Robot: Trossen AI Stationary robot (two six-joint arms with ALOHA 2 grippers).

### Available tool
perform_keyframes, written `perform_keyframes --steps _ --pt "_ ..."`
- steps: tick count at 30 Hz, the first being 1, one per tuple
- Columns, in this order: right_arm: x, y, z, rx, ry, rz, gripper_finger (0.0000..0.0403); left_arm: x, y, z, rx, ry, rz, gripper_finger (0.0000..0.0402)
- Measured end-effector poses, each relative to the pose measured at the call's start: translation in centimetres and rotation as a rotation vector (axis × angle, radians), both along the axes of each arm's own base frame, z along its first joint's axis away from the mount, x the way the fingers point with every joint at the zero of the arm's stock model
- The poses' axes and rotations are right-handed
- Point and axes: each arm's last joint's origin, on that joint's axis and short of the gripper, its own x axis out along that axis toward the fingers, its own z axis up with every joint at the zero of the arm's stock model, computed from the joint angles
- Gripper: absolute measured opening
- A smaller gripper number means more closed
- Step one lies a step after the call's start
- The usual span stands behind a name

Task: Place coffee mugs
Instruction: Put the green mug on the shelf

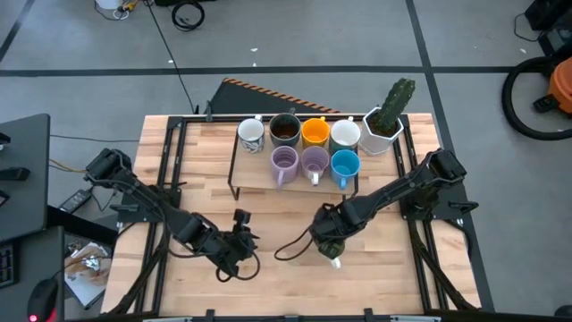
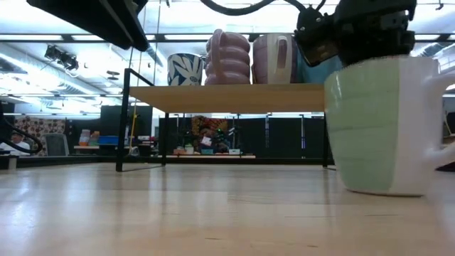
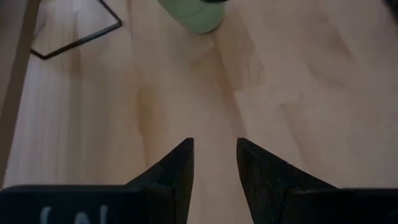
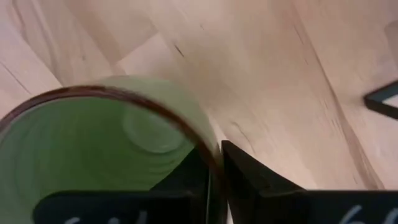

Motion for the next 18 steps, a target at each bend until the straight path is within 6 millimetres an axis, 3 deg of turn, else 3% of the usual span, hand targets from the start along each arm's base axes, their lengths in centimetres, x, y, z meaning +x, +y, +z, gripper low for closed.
perform_keyframes --steps 5,11,18 --pt "0.3 0.0 0.0 -0.018 -0.036 0.006 0.0066 0.2 0.4 0.0 0.037 0.008 -0.016 0.0127" --pt "0.3 0.0 0.2 -0.037 -0.05 0.033 0.0118 0.4 0.5 0.0 0.013 0.007 -0.025 0.0127" --pt "-0.8 0.2 3.0 -0.143 -0.192 0.163 0.0184 0.6 0.2 0.2 -0.046 -0.012 -0.029 0.0127"
